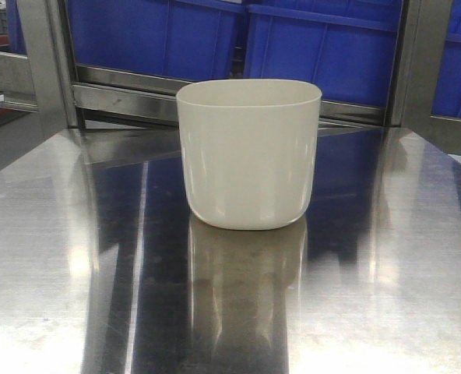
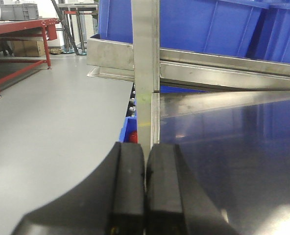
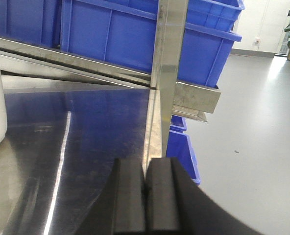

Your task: Move white bin to right shelf second layer

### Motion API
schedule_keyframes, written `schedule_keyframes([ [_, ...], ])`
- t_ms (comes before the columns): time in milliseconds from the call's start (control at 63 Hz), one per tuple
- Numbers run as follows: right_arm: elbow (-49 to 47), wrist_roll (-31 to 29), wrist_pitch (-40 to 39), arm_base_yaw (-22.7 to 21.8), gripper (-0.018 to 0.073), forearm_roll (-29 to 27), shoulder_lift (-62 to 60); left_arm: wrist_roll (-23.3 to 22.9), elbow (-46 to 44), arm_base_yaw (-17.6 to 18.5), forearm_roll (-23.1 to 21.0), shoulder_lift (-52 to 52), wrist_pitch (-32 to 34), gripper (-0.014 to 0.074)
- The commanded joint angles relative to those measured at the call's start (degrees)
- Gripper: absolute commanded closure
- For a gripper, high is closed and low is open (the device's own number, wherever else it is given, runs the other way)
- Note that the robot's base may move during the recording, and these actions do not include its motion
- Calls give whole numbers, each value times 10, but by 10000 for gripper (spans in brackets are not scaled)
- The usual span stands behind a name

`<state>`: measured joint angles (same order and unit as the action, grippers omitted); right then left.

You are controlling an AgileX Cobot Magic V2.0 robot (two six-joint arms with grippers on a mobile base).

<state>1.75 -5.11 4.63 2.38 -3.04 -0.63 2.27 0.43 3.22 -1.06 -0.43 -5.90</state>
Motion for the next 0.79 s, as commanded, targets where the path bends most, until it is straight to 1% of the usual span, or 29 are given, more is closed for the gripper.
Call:
schedule_keyframes([
  [0, 0, -3, -53, 1, 508, 3, -10, -3, 17, 0, -4, -11, 47, 512],
  [778, 0, -3, -50, 1, 508, 3, -10, -3, 17, 0, -4, -11, 47, 512],
])
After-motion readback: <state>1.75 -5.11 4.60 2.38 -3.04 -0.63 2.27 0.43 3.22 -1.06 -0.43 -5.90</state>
